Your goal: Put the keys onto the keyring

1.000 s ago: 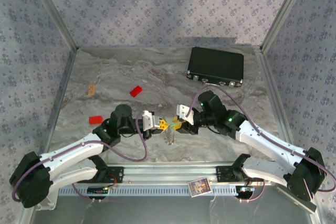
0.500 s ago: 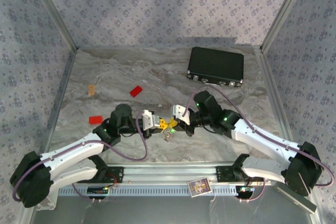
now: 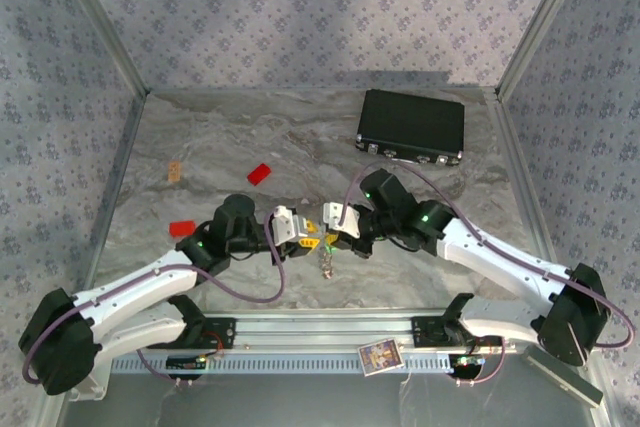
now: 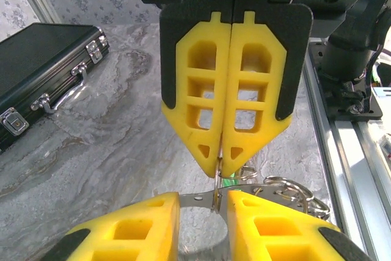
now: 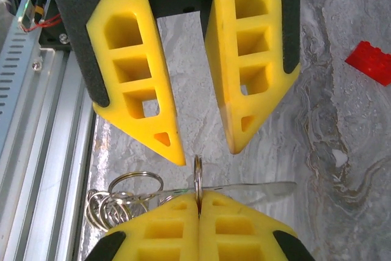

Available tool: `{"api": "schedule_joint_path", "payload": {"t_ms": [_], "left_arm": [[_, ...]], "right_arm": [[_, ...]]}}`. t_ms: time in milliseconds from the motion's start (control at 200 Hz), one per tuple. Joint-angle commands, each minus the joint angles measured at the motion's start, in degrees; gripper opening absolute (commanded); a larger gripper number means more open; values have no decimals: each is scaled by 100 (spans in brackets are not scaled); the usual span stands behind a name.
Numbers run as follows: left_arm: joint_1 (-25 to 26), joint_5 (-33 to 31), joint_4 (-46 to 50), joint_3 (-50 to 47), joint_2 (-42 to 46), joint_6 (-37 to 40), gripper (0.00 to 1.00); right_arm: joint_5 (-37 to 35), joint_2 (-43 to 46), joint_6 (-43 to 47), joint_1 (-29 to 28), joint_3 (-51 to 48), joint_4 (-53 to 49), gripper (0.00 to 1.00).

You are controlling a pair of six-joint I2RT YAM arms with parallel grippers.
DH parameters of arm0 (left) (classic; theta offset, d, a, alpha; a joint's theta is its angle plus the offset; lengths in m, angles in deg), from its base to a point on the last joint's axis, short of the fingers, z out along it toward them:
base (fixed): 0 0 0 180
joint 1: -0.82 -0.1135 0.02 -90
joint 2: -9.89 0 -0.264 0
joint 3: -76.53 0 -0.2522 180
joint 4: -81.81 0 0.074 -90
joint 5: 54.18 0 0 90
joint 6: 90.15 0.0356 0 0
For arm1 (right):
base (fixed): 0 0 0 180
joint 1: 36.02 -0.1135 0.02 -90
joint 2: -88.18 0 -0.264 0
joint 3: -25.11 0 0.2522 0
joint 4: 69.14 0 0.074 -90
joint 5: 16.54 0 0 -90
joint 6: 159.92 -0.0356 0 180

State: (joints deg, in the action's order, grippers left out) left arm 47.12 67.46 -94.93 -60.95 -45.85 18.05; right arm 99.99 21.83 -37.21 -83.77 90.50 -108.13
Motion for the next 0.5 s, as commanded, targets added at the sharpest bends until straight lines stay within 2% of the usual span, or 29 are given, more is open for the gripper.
{"api": "schedule_joint_path", "payload": {"t_ms": [0,315,440,495], "left_arm": [[36,70,308,300,-110,233,26],[33,383,634,567,-497,453,26],[31,408,681,591,-560,526,22],[30,407,672,605,-577,551,16]], "right_arm": [[-183,-121,297,-60,340,-442,0],[-134,-405,395,-148,599,-457,0],[-36,-440,386,-176,639,-411,0],[11,-459,370,-200,646,-393,0]]}}
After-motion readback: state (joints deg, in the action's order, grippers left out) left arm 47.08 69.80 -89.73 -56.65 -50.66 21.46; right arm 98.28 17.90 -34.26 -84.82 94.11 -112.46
